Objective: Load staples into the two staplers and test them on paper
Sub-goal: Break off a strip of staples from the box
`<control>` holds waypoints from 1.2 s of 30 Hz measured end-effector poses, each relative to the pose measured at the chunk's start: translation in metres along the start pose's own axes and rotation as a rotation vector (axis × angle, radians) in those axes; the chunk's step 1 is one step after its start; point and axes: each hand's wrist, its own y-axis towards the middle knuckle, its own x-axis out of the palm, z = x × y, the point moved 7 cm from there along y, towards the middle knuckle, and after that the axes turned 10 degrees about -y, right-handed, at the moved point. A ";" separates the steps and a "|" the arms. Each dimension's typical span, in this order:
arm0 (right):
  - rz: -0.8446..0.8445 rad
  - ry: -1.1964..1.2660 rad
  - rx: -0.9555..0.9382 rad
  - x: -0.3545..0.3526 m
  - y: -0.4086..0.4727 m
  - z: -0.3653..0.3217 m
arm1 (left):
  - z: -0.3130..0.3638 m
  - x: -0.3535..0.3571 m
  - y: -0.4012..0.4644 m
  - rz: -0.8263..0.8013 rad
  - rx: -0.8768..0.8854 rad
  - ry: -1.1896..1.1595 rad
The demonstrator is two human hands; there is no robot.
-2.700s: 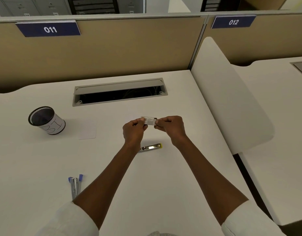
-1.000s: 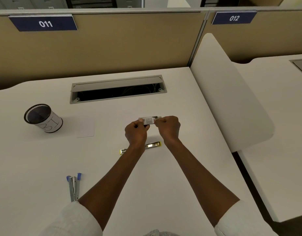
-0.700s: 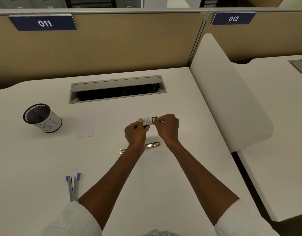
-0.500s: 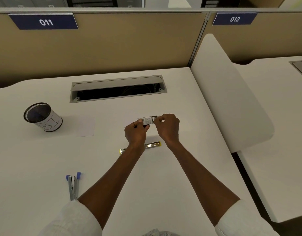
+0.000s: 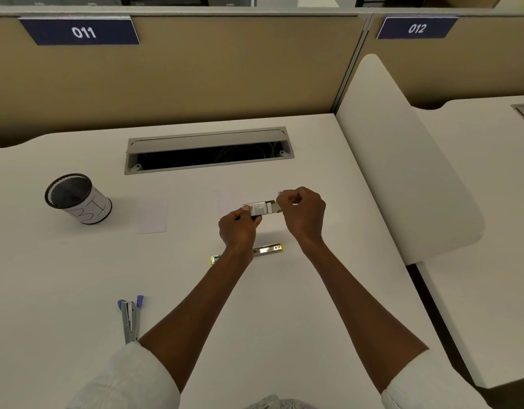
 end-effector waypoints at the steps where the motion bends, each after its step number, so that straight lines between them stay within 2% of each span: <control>1: 0.016 -0.002 -0.009 -0.002 0.002 -0.001 | 0.000 0.000 0.000 0.001 -0.003 0.001; 4: 0.025 0.015 -0.027 -0.005 0.009 -0.002 | 0.000 0.000 0.001 -0.002 -0.005 0.014; 9: -0.088 0.091 0.027 0.001 0.016 0.007 | 0.002 0.000 0.002 0.002 0.002 0.022; 16: -0.300 0.370 0.417 0.019 0.013 0.041 | 0.003 0.000 0.006 -0.005 0.002 0.011; 19: -0.378 0.478 0.521 0.026 0.010 0.051 | 0.003 0.000 0.007 -0.008 -0.003 0.009; 26: -0.547 0.578 0.476 0.038 0.003 0.056 | 0.004 0.005 0.005 -0.038 0.007 0.019; 36: -0.508 0.431 0.326 0.040 0.010 0.047 | 0.007 0.007 0.006 -0.075 -0.021 -0.021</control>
